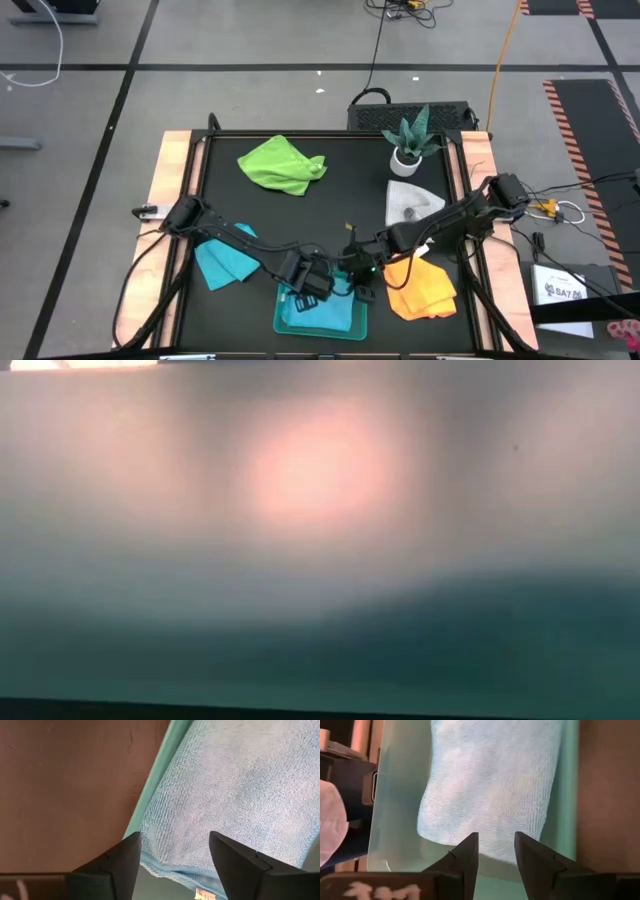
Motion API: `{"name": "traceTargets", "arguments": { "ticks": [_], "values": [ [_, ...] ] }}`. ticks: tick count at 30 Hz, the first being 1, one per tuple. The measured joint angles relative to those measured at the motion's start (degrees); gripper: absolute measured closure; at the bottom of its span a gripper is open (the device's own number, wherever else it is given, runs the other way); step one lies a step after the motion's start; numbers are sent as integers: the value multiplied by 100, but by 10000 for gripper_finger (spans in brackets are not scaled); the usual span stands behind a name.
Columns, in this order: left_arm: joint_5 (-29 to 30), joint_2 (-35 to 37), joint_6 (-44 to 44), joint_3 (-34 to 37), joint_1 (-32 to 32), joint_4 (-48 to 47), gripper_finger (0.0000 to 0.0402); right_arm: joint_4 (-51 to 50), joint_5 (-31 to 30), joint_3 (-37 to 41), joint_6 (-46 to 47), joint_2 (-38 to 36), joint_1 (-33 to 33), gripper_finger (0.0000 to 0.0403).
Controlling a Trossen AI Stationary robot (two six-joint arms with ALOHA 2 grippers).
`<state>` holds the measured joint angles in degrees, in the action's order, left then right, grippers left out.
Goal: Fold microfiber towels
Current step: Fold the green microfiber cloth into the bin
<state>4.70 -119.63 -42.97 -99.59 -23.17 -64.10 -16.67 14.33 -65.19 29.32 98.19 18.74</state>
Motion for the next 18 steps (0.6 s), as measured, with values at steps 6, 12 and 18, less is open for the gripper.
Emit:
{"name": "traceTargets", "arguments": {
  "ticks": [6, 12, 18],
  "values": [
    [-250, 2, -264, -4, 215, -2, 149, -263, -106, 0, -39, -321, -153, 284],
    [-576, 44, -266, -9, 380, 26, 158, -163, -112, 0, -134, -343, -109, 291],
    [0, 532, -436, -2, 387, 50, 170, -61, -62, -13, -242, -399, -98, 319]
  ]
}}
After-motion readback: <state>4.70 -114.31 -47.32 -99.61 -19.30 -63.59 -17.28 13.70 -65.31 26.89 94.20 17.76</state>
